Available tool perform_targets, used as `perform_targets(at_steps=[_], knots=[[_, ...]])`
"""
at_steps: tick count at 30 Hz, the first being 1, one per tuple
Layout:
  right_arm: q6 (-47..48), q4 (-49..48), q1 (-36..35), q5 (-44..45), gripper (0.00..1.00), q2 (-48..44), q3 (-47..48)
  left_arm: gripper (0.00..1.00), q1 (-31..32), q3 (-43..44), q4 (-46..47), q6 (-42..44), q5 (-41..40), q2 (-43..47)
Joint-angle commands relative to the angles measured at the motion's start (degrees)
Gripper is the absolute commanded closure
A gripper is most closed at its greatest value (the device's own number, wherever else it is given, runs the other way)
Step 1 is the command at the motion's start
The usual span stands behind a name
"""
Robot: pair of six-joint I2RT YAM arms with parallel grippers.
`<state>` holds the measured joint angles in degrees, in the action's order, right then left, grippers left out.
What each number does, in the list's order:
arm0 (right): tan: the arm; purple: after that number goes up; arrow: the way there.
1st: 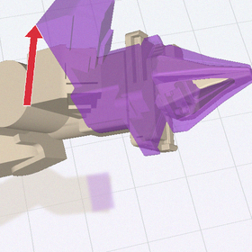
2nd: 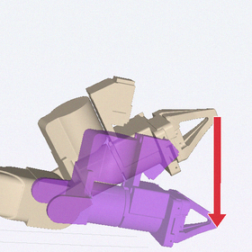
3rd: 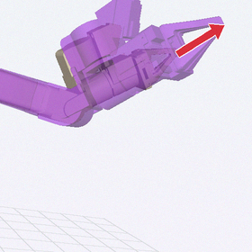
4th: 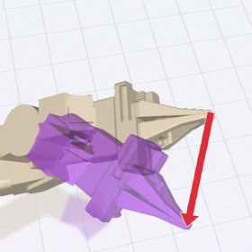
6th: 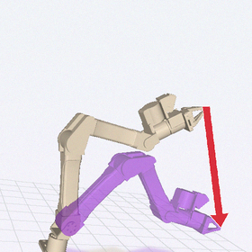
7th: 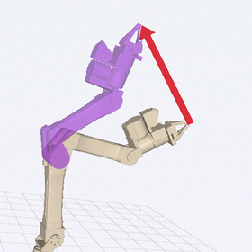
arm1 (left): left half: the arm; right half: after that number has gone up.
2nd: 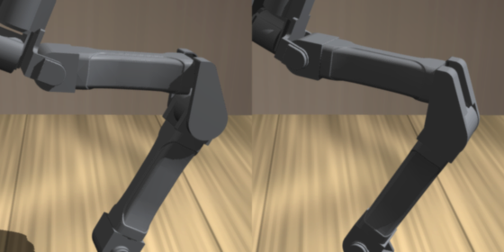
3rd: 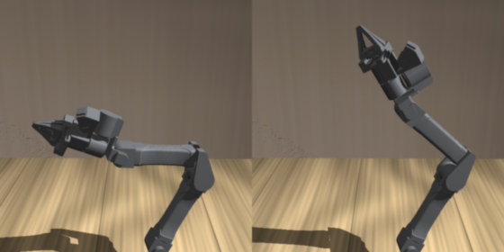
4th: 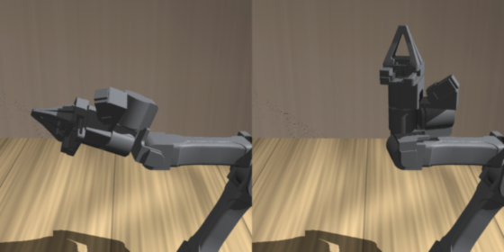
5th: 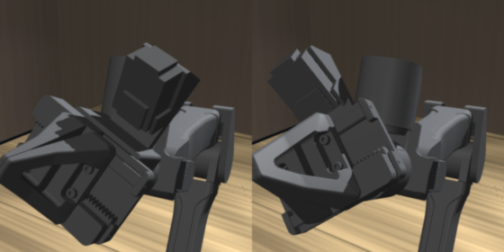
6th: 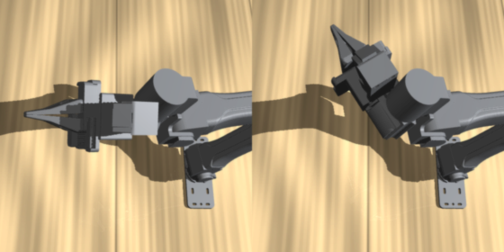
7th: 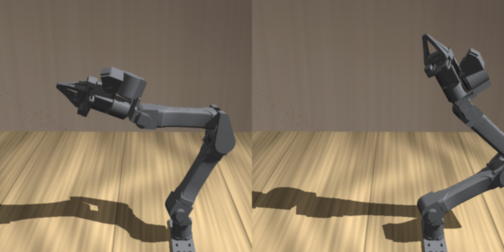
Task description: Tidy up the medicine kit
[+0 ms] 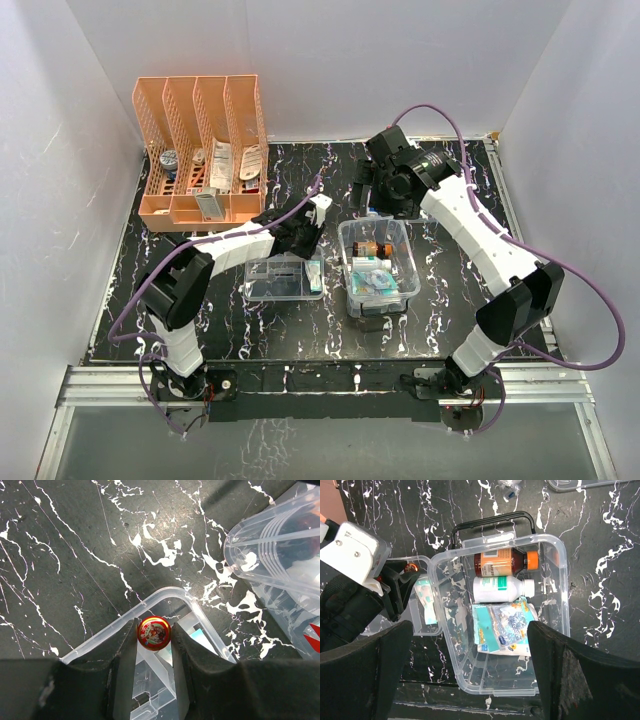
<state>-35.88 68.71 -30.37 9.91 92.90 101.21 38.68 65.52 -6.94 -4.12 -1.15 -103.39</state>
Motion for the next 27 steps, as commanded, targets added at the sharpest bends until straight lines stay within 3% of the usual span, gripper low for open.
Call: perform_targets(at_steps=[1,21,27], knots=[[0.30,-2.16,-0.21,0.53,0.02,-3.15,-0.95,0.70,-0.09,1.13,-0.87,0.50,-0.87,-0.23],[0.20,-2.96,-0.20,0.07,0.02,-2.54,-0.93,0.59,-0.09,3.82,-1.76,2.09,-1.38,3.73],[0.50,-2.79,-0.22,0.63,0.02,-1.99,-0.14,0.53,-1.17,10.46,-1.70,2.33,-3.57,2.25]])
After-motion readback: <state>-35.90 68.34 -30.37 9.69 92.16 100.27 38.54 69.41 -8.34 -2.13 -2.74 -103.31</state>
